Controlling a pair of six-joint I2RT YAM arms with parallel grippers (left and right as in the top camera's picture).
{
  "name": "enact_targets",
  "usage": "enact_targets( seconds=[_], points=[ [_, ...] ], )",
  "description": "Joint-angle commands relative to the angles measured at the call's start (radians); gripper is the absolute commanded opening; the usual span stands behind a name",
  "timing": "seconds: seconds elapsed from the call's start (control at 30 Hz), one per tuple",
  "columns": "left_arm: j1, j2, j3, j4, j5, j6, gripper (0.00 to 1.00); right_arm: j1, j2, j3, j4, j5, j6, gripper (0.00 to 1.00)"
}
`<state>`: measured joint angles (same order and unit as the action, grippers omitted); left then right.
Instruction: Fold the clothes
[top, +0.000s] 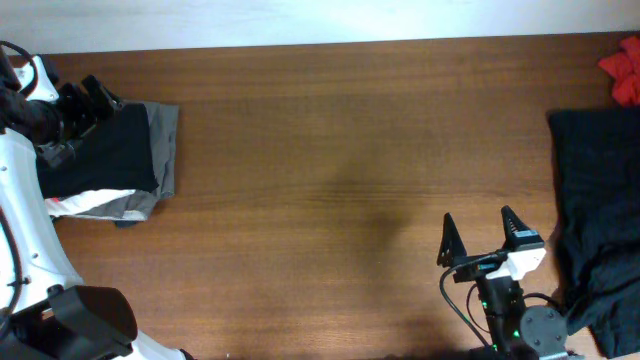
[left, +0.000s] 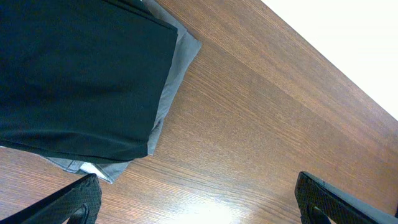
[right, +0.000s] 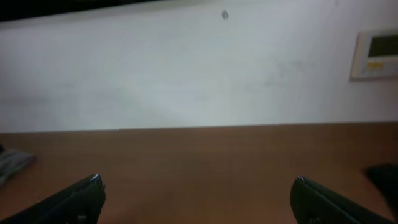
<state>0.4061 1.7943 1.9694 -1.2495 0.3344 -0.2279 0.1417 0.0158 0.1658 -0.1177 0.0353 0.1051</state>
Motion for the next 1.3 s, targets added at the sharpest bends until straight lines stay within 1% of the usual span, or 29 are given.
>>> enact_targets(
  seconds=[0.0,0.2,0.4,0.6,0.77,1.27],
  points=[
    [0.002,0.006,-0.002,-0.002,0.01,0.008,0.99,-0.019,-0.012,-0.043,0.015,0.029,0.013,0.99],
    [0.002,0.006,-0.002,-0.002,0.01,0.008,0.99,-0.047,-0.012,-0.116,0.109,0.026,0.013,0.99],
    [0.002,0.006,-0.002,-0.002,0.01,0.008,0.99,-0.068,-0.012,-0.155,0.143,0.03,0.012,0.99],
    [0.002,0.006,-0.002,-0.001,0.01,0.008,0.99,-0.072,-0.012,-0.16,0.123,0.031,0.002,0.99],
    [0.002,0.006,-0.002,-0.001,0.01,0.008,0.99,-0.072,-0.012,-0.16,0.04,0.026,0.005,0.99],
    [0.002,0.006,-0.002,-0.001,0.01,0.008,0.99,-0.072,-0.012,-0.16,0.042,0.022,0.005,0.99]
  ],
)
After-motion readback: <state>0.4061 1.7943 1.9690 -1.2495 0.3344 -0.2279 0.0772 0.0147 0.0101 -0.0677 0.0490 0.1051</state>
